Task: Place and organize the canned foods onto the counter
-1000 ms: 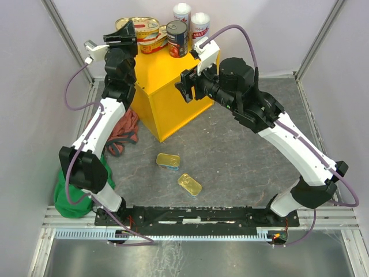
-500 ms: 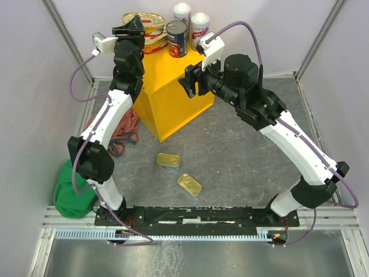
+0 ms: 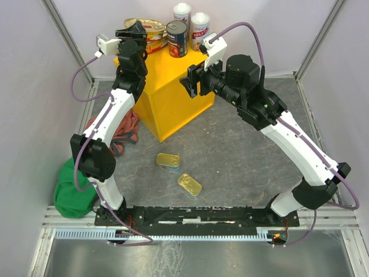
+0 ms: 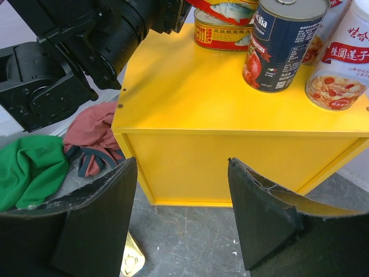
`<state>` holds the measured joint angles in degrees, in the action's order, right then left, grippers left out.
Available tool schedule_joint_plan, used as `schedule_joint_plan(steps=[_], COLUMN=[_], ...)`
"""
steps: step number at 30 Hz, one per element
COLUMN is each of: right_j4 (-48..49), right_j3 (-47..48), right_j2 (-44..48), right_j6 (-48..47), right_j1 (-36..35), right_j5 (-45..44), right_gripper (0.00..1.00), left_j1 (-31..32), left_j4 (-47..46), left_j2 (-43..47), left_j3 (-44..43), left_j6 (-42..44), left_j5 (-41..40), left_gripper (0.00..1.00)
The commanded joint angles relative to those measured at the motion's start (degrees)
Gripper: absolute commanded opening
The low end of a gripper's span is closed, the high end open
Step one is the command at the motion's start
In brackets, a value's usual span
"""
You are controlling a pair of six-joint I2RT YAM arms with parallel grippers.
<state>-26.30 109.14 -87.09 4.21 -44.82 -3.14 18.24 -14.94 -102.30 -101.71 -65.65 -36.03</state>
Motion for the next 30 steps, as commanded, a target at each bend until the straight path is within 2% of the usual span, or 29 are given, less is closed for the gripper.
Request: schedule_joint_plan(steps=[1,6,15,22,30], right_j4=[3.51,3.63,3.63,3.63,3.80], right_j3=[0.35,0.31,-0.15,-0.09,-0.05], right_j2=[1.75,1.59,1.75,1.84,1.71], right_j6=[0.86,1.14,1.36,1.71,2.16], right_j1=[0.30,0.42,0.59,0.61,0.62], right_j5=[0.92,1.28,1.38,1.70,2.14], right_gripper=[0.72,0.72,0.72,0.73,0.73], left_j1=[0.04,0.04,0.20,0.48,0.54], left_j4=[-3.32,-0.81,0.08,1.32,4.61], left_j2=[0.61,1.12,1.73,2.32,3.10], left_j3=[-4.81,-4.74,-3.61,-3.21,-3.74], left_j6=[1.51,1.07,0.66,1.18,1.31], left_j5=[-1.68,-1.57,0.09,0.67,0.56], left_gripper=[0.16,0.34,0.48,0.54,0.55])
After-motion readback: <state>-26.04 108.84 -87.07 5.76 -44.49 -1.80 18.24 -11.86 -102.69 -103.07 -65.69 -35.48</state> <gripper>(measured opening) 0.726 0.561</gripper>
